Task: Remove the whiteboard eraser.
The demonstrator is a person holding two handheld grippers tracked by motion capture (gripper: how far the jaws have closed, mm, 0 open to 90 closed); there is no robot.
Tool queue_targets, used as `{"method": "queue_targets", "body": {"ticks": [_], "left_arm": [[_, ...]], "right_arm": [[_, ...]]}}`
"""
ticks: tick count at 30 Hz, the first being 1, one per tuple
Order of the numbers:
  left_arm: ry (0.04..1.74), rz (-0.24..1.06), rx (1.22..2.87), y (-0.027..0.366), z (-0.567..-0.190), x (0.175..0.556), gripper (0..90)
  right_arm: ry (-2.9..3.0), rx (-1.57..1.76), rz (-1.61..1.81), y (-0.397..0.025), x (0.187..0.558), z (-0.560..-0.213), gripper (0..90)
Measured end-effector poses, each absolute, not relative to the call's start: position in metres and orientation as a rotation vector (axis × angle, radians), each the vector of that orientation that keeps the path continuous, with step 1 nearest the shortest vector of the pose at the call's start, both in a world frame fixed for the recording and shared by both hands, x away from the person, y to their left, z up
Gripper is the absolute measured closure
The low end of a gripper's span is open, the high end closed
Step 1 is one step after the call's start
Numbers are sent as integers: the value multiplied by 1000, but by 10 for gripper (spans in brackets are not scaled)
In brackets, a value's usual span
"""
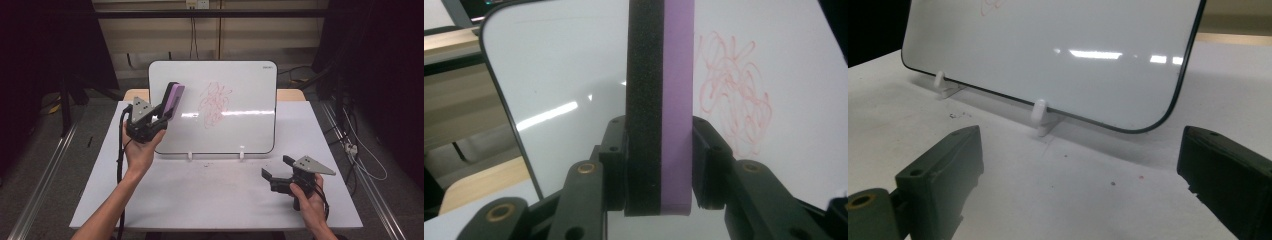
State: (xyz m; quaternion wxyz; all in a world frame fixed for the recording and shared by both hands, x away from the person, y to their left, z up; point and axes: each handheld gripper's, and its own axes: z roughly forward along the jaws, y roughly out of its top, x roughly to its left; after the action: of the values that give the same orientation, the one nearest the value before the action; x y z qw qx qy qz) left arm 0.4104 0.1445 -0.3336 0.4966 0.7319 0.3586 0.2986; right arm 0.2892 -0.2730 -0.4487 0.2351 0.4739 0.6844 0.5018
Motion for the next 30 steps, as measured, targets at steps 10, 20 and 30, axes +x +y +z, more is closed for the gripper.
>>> {"method": "queue_targets", "body": {"ticks": [10,20,30], "left_arm": [[826,674,1725,147,-341,388,644],[782,608,1717,133,-351,367,644],[773,562,1744,111,-367,367,644]], "right_arm": [[1848,1292,1391,-263,284,-440,46],[1859,1231,1447,-236,289,-435,47],[1845,1146,1645,-203,311,-421,39]]}}
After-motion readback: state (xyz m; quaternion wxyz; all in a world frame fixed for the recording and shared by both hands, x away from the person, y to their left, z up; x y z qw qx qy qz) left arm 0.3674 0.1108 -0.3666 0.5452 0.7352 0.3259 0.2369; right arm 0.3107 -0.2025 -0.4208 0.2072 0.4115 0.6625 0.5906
